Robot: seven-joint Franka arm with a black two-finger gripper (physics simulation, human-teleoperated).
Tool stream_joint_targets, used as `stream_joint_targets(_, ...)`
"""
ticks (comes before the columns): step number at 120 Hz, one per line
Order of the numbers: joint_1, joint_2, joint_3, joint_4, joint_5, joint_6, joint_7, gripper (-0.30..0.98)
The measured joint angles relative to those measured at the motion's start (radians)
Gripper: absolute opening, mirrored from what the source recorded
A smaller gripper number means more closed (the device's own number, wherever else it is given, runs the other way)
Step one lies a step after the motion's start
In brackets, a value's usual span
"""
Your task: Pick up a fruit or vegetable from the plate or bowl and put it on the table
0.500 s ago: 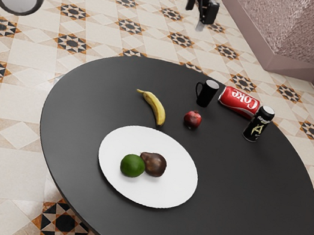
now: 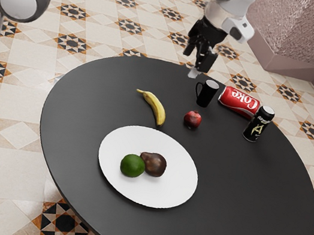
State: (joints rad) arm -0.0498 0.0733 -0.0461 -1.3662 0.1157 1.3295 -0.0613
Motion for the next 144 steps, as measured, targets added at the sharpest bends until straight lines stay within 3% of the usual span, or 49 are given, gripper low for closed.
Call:
stream_joint_targets(8, -0.066, -0.105, -0.001, -0.215, -0.018, 0.058, -0.010, 0.69)
stream_joint_targets(16, -0.117, -0.158, 0.001, -0.333, -0.058, 0.114, -0.019, 0.68)
stream_joint_targets(39, -0.057, -0.258, 0.001, -0.535, -0.157, 0.259, -0.085, 0.69)
stream_joint_targets(69, -0.123, -0.323, -0.027, -0.689, -0.257, 0.382, -0.191, 0.69)
stream_joint_targets(118, -0.151, -0.358, -0.070, -0.808, -0.298, 0.462, -0.320, 0.69)
stream_joint_targets(144, -0.115, -0.337, -0.071, -0.810, -0.297, 0.494, -0.349, 0.69)
